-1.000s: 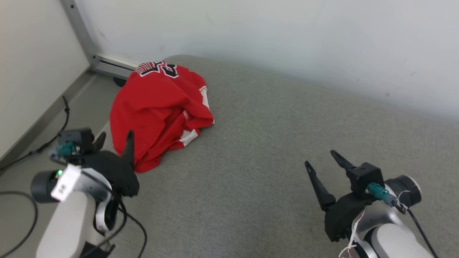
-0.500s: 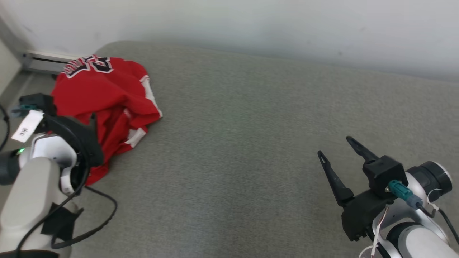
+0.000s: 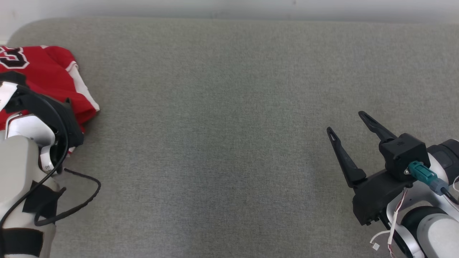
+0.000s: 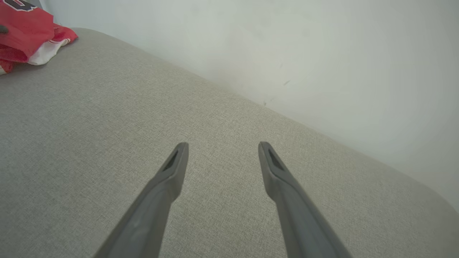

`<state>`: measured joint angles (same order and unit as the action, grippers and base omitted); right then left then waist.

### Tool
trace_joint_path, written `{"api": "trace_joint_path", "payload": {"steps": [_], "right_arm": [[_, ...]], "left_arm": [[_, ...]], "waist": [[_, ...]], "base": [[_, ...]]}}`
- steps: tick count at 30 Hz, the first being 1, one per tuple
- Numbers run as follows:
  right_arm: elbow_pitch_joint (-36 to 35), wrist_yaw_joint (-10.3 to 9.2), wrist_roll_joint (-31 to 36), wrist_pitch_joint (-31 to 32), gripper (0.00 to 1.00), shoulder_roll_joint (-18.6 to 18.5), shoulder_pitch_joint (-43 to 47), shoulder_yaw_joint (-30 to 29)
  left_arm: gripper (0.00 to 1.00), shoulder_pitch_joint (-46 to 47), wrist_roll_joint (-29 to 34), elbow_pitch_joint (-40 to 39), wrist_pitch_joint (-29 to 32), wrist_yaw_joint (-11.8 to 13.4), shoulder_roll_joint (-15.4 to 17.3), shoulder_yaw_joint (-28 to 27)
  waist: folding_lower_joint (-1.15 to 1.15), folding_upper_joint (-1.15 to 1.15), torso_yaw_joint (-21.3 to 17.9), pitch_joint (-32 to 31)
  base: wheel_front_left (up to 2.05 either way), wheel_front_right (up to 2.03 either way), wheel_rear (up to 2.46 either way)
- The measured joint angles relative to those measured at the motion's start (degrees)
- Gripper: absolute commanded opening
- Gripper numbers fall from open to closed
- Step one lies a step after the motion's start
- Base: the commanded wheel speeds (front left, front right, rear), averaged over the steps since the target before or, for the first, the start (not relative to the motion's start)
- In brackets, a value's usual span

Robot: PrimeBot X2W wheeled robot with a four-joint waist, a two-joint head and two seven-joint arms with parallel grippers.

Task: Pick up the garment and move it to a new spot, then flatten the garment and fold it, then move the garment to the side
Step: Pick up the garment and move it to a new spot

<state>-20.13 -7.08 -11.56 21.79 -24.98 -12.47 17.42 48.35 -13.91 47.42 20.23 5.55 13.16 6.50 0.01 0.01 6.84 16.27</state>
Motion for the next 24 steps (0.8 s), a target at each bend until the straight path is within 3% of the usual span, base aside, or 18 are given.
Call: {"api": "trace_joint_path", "payload": {"steps": [11,13,24], "right_arm": [[-0.9,-0.03,0.0,2.5,1.00,-0.4,0.2,-1.9],[-0.9,-0.03,0.0,3.0,1.00,-0.1,0.1,-1.6],[-0.4,-0.04,-0.2,4.0,1.00,0.7,-0.3,-1.6]], "left_arm": [[1.00,3.2,5.4,4.8,-0.5,1.2,0.2,1.5],[0.00,3.4,5.5,6.0,-1.0,1.3,0.4,1.3],[0.00,9.1,7.3,9.0,-5.9,1.5,1.3,2.3]], "waist": [[0.00,0.00,-1.5,5.1],[-0.01,0.00,-1.1,5.1],[-0.01,0.00,0.0,3.9]], "base": [[0.00,0.00,0.00],[0.00,0.00,0.00],[0.00,0.00,0.00]]}}
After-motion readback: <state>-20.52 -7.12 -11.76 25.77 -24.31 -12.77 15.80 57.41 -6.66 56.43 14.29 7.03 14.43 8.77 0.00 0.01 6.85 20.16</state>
